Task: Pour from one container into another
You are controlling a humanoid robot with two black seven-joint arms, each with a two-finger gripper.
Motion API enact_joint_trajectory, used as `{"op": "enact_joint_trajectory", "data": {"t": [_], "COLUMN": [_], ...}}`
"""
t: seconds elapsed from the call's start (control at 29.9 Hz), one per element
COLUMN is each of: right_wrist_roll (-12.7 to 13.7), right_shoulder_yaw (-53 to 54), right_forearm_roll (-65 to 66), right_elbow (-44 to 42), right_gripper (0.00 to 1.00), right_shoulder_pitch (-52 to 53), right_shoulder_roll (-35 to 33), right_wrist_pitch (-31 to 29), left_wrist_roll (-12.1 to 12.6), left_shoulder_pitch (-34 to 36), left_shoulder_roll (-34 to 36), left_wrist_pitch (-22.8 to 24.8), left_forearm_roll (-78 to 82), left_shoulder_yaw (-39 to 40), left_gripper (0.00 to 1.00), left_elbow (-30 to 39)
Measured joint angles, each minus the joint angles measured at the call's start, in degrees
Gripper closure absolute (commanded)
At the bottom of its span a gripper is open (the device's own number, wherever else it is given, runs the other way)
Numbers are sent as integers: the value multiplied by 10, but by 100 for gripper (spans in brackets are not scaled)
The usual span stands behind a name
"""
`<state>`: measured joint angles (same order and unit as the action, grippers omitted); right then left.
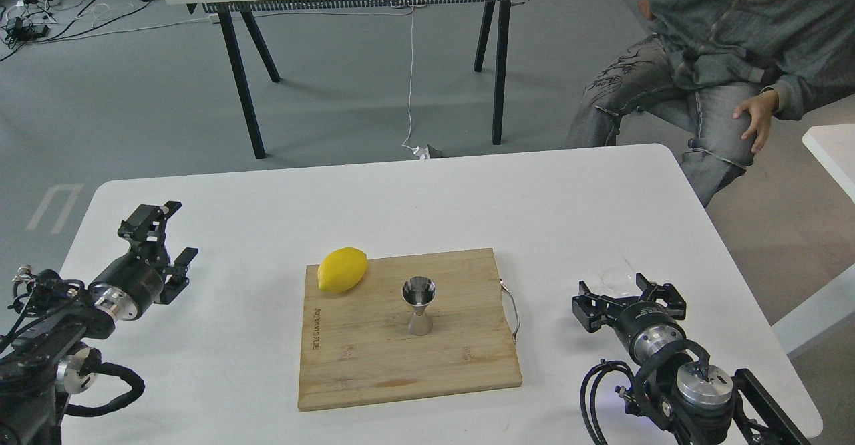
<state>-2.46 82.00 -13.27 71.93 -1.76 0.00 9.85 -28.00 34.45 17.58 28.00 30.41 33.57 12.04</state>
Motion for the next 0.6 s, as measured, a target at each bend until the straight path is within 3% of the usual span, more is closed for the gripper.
{"op": "enact_joint_trajectory", "data": {"t": [0.2,0.4,0.5,0.6], "right_wrist_roll": [4,57,79,101], "right_shoulder_yaw": [0,-22,-51,-65], "right_forearm_roll": [0,10,16,17], "right_elbow": [22,29,18,-24], "right_gripper": [1,1,1,1], "right_shoulder_pitch": [8,70,109,127], "right_shoulder_roll": [-1,-61,-123,-170], "right_wrist_pitch": [-1,-35,-127,-271], "left_wrist_roll": [0,0,0,0], "left_shoulder_pitch": [0,0,5,11], "left_shoulder_roll": [0,5,9,17], "left_wrist_pitch": [0,0,0,0], "left_forearm_roll": [-1,-2,-3,-3], "left_shoulder_yaw": [0,1,1,5], "left_gripper": [0,0,0,0], "left_elbow": [0,0,0,1]}}
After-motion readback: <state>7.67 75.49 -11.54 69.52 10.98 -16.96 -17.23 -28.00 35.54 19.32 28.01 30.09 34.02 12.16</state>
